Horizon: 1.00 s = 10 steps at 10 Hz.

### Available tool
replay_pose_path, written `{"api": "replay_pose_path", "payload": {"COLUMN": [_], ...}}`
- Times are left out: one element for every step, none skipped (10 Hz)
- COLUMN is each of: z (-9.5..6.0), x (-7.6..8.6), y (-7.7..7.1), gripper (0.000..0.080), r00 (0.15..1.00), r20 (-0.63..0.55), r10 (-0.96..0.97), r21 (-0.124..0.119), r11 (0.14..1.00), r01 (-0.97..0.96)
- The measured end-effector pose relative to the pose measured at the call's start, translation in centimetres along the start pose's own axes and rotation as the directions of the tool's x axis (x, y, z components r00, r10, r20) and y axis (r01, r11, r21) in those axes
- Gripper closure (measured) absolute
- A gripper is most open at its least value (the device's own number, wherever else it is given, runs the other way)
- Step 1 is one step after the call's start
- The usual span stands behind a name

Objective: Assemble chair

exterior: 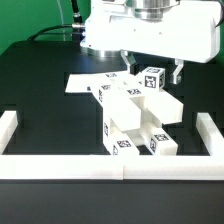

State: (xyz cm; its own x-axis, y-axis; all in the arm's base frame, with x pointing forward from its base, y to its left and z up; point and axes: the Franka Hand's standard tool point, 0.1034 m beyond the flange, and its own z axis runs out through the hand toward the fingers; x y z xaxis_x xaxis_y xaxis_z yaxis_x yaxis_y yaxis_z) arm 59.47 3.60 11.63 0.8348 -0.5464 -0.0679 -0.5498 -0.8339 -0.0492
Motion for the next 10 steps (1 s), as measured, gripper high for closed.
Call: {"api": "replay_pose_path", "payload": {"z": [0.01,0.0,0.0,0.0,0.0,0.0,0.0,0.0,0.01,0.01], "x": [0.04,0.09,0.11,0.11,0.11,0.11,0.1,0.1,0.08,0.06], "y": [0.06,0.14,0.16,0.16,0.16,0.14,0.14,0.14,0.12,0.09], "gripper": [0.0151,0.0151,0.0151,0.0262,0.0397,0.0397,0.0514,0.0514,0.0514,0.0514], "r00": [0.998,0.997,0.996,0.997,0.997,0.997,0.998,0.998,1.0,0.997], "r20": [-0.002,-0.002,-0.002,-0.002,-0.002,-0.002,-0.002,-0.002,-0.002,-0.002], "r10": [-0.056,-0.083,-0.084,-0.083,-0.083,-0.075,-0.058,-0.057,-0.013,0.082], "r21": [-0.003,-0.003,-0.003,-0.003,-0.003,-0.002,-0.002,-0.002,-0.001,-0.001], "r11": [0.998,0.997,0.996,0.997,0.997,0.997,0.998,0.998,1.0,0.997], "r01": [0.056,0.083,0.084,0.083,0.083,0.075,0.058,0.057,0.013,-0.082]}}
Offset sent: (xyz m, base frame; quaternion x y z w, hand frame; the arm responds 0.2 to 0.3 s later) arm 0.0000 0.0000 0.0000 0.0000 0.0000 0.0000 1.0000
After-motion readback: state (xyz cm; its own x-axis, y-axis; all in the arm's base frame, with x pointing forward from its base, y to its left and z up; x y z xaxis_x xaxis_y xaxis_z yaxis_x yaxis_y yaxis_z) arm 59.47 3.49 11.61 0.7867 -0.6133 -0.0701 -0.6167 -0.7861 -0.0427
